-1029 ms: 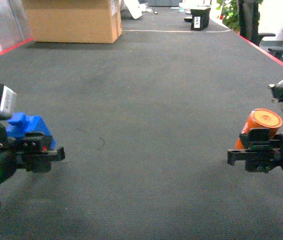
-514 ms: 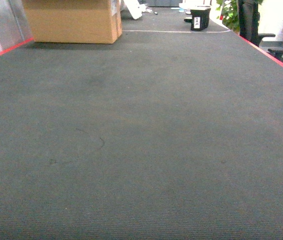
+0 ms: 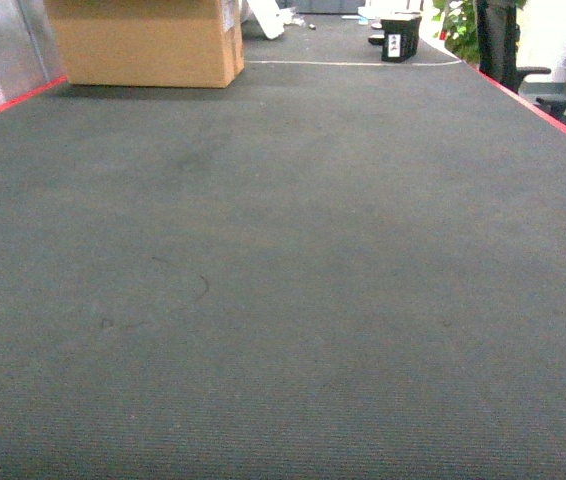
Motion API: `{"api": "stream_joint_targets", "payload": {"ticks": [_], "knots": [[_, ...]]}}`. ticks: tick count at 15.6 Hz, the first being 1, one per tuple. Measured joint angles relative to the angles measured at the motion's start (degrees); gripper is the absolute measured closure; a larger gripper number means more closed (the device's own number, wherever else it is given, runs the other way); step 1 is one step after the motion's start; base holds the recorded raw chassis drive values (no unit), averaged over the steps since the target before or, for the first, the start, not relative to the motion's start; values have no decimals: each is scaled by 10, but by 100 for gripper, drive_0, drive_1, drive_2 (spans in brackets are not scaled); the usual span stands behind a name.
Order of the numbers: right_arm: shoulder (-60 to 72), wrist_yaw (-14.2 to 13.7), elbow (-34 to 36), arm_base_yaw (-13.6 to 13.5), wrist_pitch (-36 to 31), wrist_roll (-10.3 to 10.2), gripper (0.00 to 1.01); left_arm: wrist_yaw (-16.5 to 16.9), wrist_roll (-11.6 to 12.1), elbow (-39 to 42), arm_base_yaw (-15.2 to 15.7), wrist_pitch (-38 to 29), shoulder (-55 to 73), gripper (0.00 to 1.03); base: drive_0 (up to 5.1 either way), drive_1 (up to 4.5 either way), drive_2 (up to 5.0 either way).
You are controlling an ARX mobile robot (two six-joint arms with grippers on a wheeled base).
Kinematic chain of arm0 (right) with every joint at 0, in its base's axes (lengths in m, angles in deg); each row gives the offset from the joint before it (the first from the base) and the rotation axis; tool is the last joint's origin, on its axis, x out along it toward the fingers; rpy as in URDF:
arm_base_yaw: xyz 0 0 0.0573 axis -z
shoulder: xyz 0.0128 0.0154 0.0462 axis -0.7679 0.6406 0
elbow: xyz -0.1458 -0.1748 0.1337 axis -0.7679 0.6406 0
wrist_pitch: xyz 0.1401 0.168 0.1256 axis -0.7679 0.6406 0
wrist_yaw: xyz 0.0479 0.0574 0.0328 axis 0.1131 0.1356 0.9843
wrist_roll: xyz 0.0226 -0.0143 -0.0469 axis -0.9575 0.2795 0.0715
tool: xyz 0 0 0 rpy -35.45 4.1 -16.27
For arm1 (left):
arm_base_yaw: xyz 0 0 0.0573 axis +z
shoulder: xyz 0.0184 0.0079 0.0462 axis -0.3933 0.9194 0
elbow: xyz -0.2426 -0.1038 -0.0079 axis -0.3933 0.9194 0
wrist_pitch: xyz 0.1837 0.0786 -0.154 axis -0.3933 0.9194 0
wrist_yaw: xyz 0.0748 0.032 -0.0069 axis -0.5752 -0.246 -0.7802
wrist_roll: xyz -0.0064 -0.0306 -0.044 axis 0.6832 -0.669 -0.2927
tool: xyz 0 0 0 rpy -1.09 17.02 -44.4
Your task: Sort blue parts and orange caps into right shelf containers
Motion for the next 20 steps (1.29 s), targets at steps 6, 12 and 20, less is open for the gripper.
{"api": "stream_joint_targets", "payload": {"ticks": [6, 12, 20], "knots": [[-207, -86, 0, -49, 121, 6, 61, -109, 3, -18, -121, 103, -172, 60, 0, 0, 0], [-236, -16, -19, -25, 237, 9, 61, -67, 18, -40, -107, 204, -191, 60, 0, 0, 0], [-330, 193, 73, 165, 257, 14, 61, 282, 32, 58, 199, 368, -383, 60, 0, 0, 0]]}}
